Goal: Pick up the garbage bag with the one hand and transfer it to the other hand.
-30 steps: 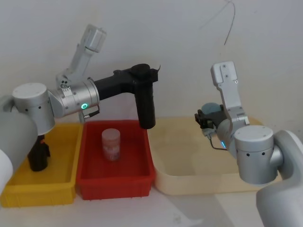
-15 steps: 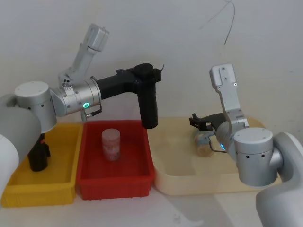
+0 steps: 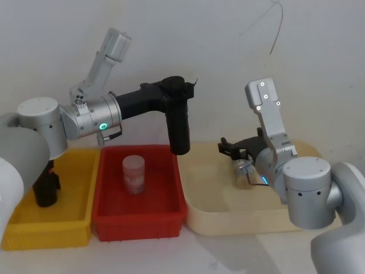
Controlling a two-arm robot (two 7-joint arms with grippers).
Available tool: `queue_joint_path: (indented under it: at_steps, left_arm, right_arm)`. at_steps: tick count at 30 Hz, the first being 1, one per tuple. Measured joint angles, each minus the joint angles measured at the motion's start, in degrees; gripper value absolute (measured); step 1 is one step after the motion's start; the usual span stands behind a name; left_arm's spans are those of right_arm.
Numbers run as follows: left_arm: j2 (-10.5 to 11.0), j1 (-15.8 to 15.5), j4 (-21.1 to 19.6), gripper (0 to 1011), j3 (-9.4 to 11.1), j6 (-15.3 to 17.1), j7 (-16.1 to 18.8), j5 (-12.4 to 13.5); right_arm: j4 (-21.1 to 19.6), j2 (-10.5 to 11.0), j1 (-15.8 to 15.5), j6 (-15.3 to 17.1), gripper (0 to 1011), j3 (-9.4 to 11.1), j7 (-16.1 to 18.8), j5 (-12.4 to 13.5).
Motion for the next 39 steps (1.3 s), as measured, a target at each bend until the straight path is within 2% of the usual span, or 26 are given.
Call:
queue_joint_path:
  at_steps: [17,23,34,39]
  left_arm:
    - [-0.3,-0.5,1.0,563,0.3,-0.4,-0.4,-0.3]
    - [-0.3,-0.5,1.1,563,0.4,-0.5,-0.4,-0.4]
    - [-0.4,-0.6,1.2,563,0.4,-0.6,-0.5,-0.4]
    - [-0.4,-0.6,1.2,563,0.4,-0.5,-0.5,-0.4]
  right_arm:
    - [-3.7,2.7,-1.8,-3.9,1001,-1.8,10.5,3.5]
    - [-4.2,3.5,-1.9,-6.0,1001,-2.5,15.2,5.6]
    - [-2.0,3.2,-0.1,-9.3,1001,-3.9,21.7,9.2]
    - [-1.0,2.6,0.6,-10.0,1001,-4.3,22.4,9.8]
